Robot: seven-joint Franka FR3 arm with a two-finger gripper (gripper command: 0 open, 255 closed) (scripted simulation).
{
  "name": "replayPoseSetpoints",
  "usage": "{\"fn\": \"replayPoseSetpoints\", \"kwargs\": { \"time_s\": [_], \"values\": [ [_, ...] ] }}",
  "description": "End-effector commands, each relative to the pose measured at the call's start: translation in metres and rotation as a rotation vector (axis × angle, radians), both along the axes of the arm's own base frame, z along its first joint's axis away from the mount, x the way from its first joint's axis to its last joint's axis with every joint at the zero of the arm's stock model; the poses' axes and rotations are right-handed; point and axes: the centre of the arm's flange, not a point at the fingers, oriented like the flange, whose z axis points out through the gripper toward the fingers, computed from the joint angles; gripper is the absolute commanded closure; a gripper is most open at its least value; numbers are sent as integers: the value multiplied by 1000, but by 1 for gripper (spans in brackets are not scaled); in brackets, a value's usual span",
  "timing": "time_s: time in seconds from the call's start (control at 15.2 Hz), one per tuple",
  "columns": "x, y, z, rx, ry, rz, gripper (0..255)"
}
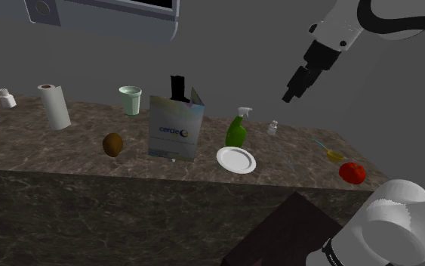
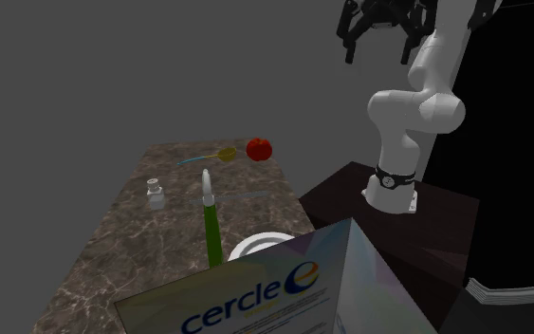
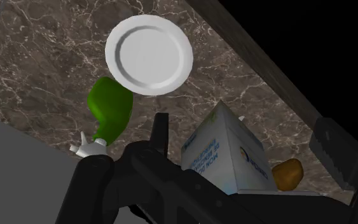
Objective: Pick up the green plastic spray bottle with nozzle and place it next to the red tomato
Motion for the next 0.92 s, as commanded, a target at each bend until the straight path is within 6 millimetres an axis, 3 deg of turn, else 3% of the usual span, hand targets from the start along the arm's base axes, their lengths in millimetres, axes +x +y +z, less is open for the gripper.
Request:
{"fn": "replayPoseSetpoints", "kwargs": {
  "time_s": [0.0,0.4,0.86],
  "values": [
    [0,0,0,0,0,0,0],
    [18,-65,-54,31,-52,160,0],
    [54,-133,-118,66,-113,347,0]
  ]
}}
